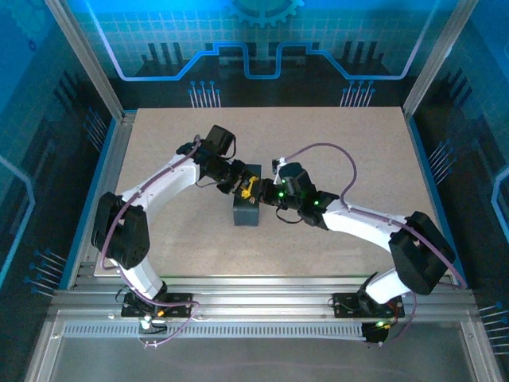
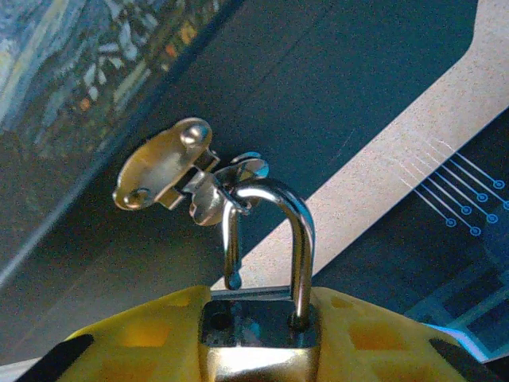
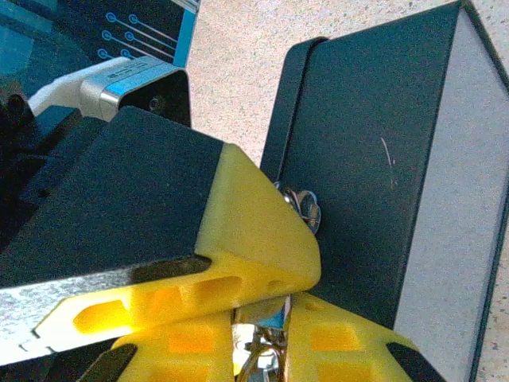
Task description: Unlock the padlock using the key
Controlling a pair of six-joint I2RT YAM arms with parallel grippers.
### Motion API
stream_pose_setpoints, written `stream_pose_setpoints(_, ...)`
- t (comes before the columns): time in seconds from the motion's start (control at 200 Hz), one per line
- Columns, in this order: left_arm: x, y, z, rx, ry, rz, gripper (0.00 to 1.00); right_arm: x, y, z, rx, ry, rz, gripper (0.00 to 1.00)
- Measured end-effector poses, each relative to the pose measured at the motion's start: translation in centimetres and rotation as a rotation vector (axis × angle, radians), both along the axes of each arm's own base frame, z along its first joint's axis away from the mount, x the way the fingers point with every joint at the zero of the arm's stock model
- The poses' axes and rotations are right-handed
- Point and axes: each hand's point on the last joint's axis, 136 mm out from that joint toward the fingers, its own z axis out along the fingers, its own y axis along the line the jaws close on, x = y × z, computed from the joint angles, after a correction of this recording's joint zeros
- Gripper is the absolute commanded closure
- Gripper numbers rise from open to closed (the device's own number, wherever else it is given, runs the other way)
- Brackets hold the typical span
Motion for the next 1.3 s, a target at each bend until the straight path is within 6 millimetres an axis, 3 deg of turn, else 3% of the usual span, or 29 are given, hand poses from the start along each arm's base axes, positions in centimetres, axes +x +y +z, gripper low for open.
stream_pose_setpoints(0.16, -0.1, 1.3, 1.6, -0.007, -0.039, 0.006, 0.49, 0.6, -2.2, -1.4, -0.083, 0.023, -0.023, 0.91)
stream_pose_setpoints(0.355, 0.4, 3.3, 2.5, 0.002, -0.071, 0.032, 0.48, 1.1, -3.9, -1.3, -0.115, 0.016, -0.038, 0.91)
stream_pose_setpoints(0.55, 1.0, 4.1, 1.9, 0.058, -0.114, 0.0, 0.49, 1.0, -4.1, -1.0, -0.091, 0.021, 0.01, 0.91)
stream_pose_setpoints(0.89, 4.4, 3.9, -1.0, 0.145, -0.2, -0.094, 0.51, 0.6, -3.9, 1.5, -0.027, 0.024, 0.177, 0.92)
stream_pose_setpoints(1.105, 5.1, 3.6, -1.9, 0.153, -0.22, -0.122, 0.51, 0.3, -4.5, 1.8, -0.023, 0.047, 0.223, 0.91)
stream_pose_setpoints(1.301, 5.3, 3.4, -2.3, 0.156, -0.236, -0.143, 0.51, 0.3, -4.2, 3.3, -0.013, 0.038, 0.298, 0.93)
